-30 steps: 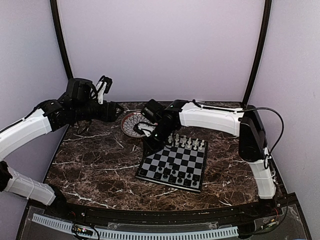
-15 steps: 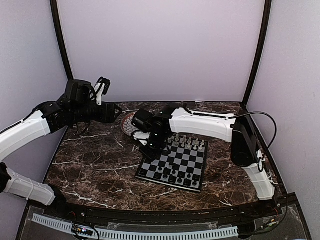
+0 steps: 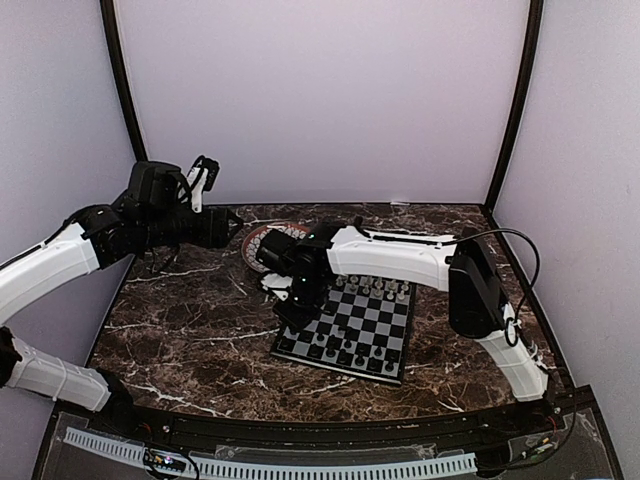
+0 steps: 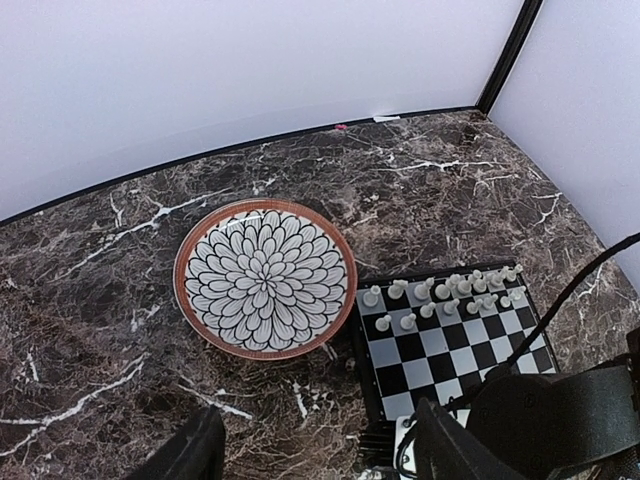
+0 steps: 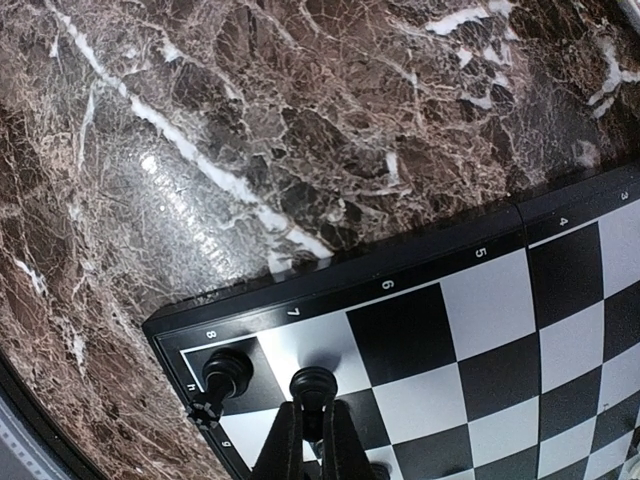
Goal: Set up the chess pieces on the board
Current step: Place the pawn at h7.
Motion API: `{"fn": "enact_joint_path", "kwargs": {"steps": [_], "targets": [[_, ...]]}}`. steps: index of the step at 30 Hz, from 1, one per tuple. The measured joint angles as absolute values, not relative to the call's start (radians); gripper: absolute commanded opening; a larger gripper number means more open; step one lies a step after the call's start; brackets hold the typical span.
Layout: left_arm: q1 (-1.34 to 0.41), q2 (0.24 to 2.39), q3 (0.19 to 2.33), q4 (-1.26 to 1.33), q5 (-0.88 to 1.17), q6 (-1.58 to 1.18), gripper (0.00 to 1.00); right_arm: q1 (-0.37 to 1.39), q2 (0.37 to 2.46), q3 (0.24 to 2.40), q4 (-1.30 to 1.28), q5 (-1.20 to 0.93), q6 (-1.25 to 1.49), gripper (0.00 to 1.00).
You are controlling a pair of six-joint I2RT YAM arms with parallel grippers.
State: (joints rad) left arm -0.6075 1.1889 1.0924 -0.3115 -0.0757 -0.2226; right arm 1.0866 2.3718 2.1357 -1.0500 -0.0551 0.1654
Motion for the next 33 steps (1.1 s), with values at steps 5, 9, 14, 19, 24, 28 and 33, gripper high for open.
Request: {"fn": "enact_joint_path", "kwargs": {"steps": [5,9,14,19,24,28,33], "targets": [[-0.607,1.179,1.088,-0.316,-0.08,-0.223,0.67,1.087,2.372,2.141,-1.05,-0.056,0.165,0.07],[-0.607,1.174,1.084,-0.316,-0.083,-0.224,0.67,1.087,2.373,2.143,-1.049,-0.056,0.164,0.1],[-0.607,1.174,1.08,-0.316,-0.086,-0.226,0.67,1.087,2.375,2.143,-1.048,-0.066,0.162,0.11],[-0.607,1.174,1.078,-0.316,-0.086,-0.227,0.67,1.087,2.379,2.143,-1.047,-0.081,0.162,0.13],[-0.607,1.174,1.076,-0.316,-0.086,-0.231,0.67,1.087,2.38,2.143,-1.046,-0.093,0.161,0.2],[-0.607,1.174,1.074,-0.317,-0.086,-0.233,0.67,1.087,2.381,2.143,-1.044,-0.098,0.163,0.22],[-0.607,1.174,1.074,-0.317,-0.079,-0.233,0.66,1.087,2.381,2.143,-1.044,-0.1,0.166,0.22]]}}
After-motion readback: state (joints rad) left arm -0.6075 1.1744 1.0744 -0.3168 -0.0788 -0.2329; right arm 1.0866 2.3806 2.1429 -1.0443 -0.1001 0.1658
